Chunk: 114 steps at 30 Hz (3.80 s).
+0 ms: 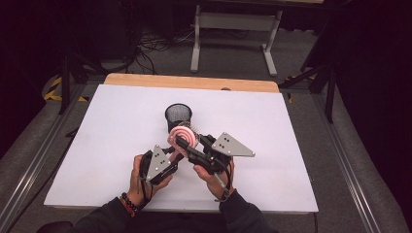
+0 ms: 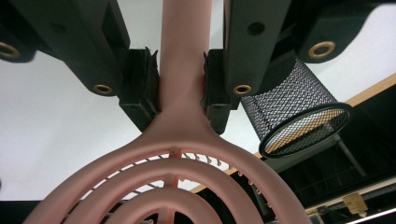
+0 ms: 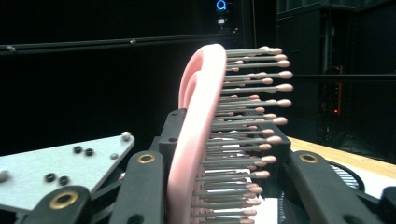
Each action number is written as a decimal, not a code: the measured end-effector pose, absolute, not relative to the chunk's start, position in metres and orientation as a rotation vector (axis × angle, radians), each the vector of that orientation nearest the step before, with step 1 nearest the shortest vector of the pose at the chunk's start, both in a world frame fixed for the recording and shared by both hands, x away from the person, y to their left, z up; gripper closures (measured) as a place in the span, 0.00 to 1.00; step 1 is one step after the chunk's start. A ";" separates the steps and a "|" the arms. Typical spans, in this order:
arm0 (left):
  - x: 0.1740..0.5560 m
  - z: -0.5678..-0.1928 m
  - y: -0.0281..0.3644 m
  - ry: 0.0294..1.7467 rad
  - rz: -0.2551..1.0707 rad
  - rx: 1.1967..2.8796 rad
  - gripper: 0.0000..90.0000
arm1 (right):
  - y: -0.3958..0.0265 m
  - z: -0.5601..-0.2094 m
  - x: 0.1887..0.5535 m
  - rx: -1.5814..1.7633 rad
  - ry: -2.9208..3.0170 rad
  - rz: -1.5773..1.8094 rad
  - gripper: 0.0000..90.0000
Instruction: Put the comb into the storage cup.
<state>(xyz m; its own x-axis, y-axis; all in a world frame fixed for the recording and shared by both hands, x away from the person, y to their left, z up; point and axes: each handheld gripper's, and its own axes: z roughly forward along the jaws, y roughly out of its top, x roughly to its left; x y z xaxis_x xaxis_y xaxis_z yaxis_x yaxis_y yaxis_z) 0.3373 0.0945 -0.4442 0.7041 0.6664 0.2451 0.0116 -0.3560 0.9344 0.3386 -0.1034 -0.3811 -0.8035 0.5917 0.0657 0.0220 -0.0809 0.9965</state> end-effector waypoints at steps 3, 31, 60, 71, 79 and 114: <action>0.339 -0.444 0.095 0.522 0.741 1.829 0.77 | -0.104 -0.380 0.337 0.656 1.805 1.928 0.70; 0.356 -0.443 0.143 0.321 0.675 1.952 0.50 | -0.127 -0.372 0.342 0.629 1.764 1.791 0.70; 0.345 -0.459 0.220 0.450 0.641 1.901 0.06 | -0.142 -0.368 0.356 0.633 1.747 1.717 0.70; 0.347 -0.461 0.253 0.534 0.632 1.828 0.08 | -0.149 -0.354 0.374 0.679 1.707 1.747 0.70; 0.345 -0.460 0.267 0.563 0.627 1.809 0.07 | -0.146 -0.340 0.387 0.676 1.678 1.754 0.70; 0.334 -0.466 0.274 0.611 0.614 1.817 0.06 | -0.112 -0.305 0.421 0.600 1.637 1.735 0.70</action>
